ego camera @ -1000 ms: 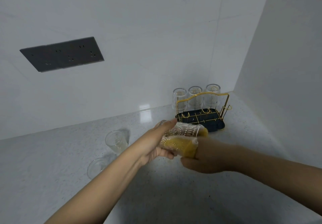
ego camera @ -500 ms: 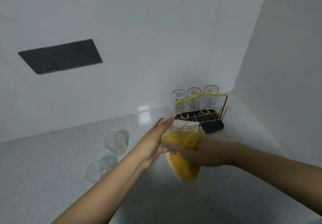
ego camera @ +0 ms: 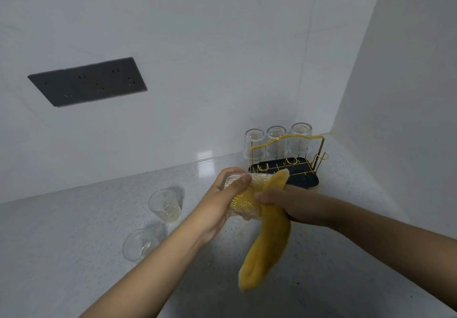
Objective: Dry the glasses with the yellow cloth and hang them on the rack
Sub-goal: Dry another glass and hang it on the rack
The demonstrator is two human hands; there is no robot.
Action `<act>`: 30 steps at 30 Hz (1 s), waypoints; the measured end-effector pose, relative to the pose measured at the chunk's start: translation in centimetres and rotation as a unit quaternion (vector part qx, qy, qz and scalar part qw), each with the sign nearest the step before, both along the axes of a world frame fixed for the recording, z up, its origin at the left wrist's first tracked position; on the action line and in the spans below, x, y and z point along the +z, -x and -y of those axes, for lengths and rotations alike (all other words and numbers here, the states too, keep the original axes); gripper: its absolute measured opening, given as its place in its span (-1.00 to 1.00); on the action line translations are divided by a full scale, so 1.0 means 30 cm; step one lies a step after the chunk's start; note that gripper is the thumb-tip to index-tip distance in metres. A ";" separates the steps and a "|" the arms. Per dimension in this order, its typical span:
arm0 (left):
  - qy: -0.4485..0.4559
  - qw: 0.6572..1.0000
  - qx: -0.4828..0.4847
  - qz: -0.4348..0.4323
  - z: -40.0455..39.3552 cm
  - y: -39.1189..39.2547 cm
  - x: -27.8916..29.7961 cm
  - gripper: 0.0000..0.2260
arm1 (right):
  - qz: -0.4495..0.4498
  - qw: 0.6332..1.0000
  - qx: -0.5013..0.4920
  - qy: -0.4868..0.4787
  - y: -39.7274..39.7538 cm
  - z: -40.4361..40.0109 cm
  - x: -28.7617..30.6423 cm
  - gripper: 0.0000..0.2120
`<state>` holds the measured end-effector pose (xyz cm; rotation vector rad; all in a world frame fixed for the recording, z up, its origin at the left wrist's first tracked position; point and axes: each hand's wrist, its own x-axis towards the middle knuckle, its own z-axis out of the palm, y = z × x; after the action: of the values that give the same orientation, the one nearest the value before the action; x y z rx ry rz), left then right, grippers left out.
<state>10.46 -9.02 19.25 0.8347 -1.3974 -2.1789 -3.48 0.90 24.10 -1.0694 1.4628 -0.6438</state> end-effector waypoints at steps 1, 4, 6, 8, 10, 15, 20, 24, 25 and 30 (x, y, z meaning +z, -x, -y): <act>-0.018 0.999 -0.027 0.031 0.008 -0.003 0.022 -0.65 | -0.087 0.994 0.067 0.030 -0.006 -0.011 -0.001 -0.82; -0.042 0.984 -0.112 0.132 0.030 -0.013 0.055 -0.50 | -0.282 0.925 0.209 0.144 -0.039 -0.040 -0.024 -0.78; -0.066 0.978 -0.141 0.137 0.036 -0.021 0.045 -0.49 | -0.279 0.927 0.185 0.170 -0.045 -0.039 -0.040 -0.79; -0.082 0.983 -0.135 0.088 0.038 -0.029 0.024 -0.47 | -0.216 0.964 0.093 0.122 -0.029 -0.016 -0.034 -0.76; -0.040 0.995 -0.091 0.024 0.030 -0.029 -0.009 -0.46 | -0.099 0.993 -0.024 0.052 -0.004 0.011 -0.023 -0.75; 0.071 0.997 -0.001 -0.034 -0.011 -0.008 -0.058 -0.25 | 0.156 0.977 -0.124 -0.071 0.006 0.022 0.007 -0.80; -0.069 0.995 -0.063 0.032 -0.010 -0.025 0.009 -0.51 | -0.298 0.916 0.225 0.146 -0.021 -0.031 0.012 -0.78; -0.091 0.981 -0.133 0.108 0.020 -0.036 0.022 -0.43 | -0.396 0.858 0.212 0.247 -0.026 -0.029 -0.026 -0.75; -0.093 0.982 -0.140 0.091 0.022 -0.037 0.015 -0.34 | -0.364 0.893 0.157 0.215 -0.023 -0.018 -0.026 -0.70; -0.027 0.996 -0.021 -0.078 -0.006 -0.010 -0.063 -0.09 | 0.021 0.993 -0.111 -0.024 -0.011 0.028 0.021 -0.90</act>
<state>10.76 -8.83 17.36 0.6436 -1.2953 -2.2701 -3.15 0.06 24.73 -0.8572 1.5649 -0.7786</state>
